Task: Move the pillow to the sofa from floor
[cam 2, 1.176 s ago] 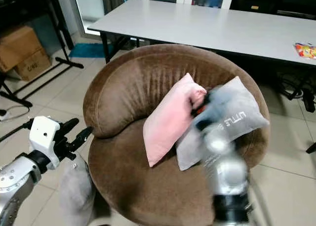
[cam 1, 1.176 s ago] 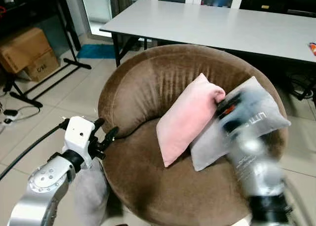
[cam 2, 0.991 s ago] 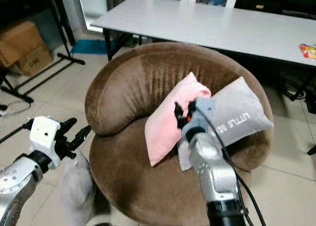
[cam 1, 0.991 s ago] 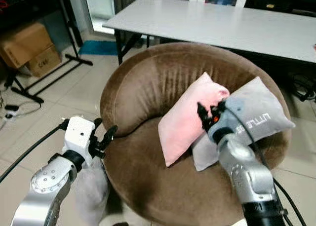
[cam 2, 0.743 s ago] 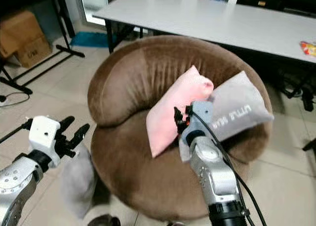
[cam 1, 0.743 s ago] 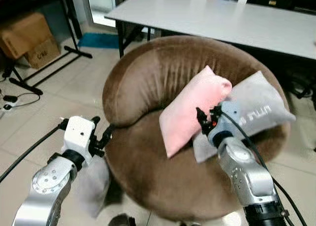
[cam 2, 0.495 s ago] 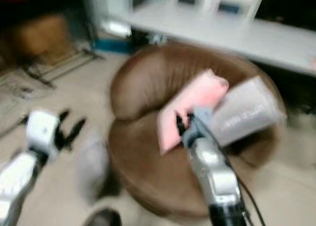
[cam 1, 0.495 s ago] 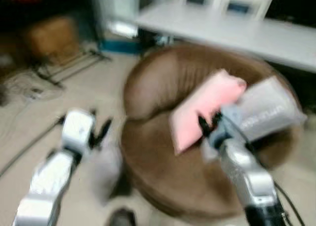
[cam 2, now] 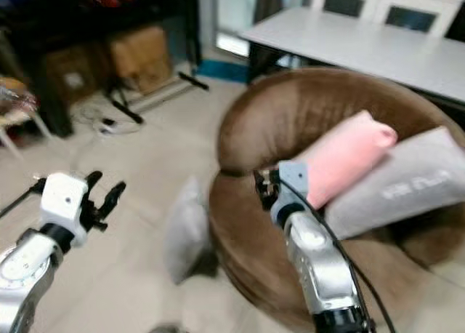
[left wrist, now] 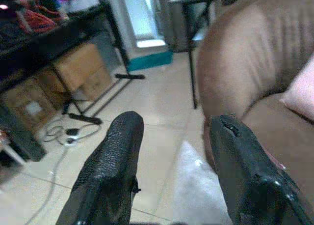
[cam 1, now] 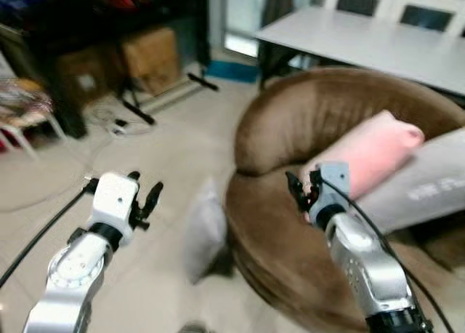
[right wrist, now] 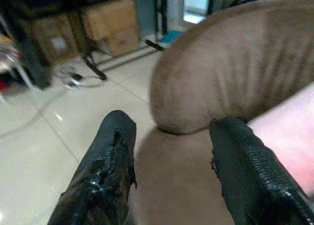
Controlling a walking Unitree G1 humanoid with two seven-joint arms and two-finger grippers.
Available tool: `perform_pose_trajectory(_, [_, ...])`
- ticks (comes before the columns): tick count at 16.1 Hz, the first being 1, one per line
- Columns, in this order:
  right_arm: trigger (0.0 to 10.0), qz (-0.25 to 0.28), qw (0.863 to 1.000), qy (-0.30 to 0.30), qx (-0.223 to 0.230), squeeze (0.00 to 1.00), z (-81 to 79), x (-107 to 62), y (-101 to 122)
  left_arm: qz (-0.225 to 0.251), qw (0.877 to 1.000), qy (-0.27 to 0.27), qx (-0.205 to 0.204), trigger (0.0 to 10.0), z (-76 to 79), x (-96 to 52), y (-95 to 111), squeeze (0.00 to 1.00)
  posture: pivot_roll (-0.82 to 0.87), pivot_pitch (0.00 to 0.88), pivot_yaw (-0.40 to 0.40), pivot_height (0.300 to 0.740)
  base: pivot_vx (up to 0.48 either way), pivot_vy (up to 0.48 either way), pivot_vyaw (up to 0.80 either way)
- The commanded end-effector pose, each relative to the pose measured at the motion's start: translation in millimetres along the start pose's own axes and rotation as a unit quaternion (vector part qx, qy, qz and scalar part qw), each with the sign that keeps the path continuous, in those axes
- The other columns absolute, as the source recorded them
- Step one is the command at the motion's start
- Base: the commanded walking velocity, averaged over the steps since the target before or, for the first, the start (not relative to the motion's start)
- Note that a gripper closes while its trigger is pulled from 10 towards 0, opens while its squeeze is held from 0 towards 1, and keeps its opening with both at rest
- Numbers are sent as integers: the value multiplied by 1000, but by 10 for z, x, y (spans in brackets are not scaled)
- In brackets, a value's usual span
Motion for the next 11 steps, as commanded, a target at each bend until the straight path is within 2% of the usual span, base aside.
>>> perform_pose_trajectory(1, [10000,7,1000,7,8,1000,-24,-6,23,2,1000,10,1,10000,-16,20,5,0,1,0,6,740,0,0,675])
perform_pose_trajectory(3, [10000,6,1000,9,0,1000,-11,-10,14,4,1000,19,1,10000,-26,36,10,0,4,0,12,740,0,0,722])
perform_pose_trajectory(6, [10000,21,1000,5,2,1000,-21,-10,44,8,1000,17,-5,10000,-25,36,29,0,5,0,18,740,0,0,0])
perform_pose_trajectory(9, [10000,32,999,31,14,1000,-130,28,94,13,1000,24,-12,10000,-31,44,37,0,13,0,-6,740,0,386,0])
perform_pose_trajectory(11, [10000,29,999,36,9,1000,-129,34,95,14,999,25,-14,10000,-18,48,39,0,15,0,-14,740,0,426,0])
Point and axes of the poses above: a point about 5 cm out from each wrist's last joint towards the gripper, its own x axis pointing out of the wrist towards the gripper, its own y axis along the axis of the wrist's last joint, z = x × y, the point moved 3 cm from there along x, pointing out of the wrist towards the gripper, and after that the axes turned 1 degree about -x, right-handed, at the moved point
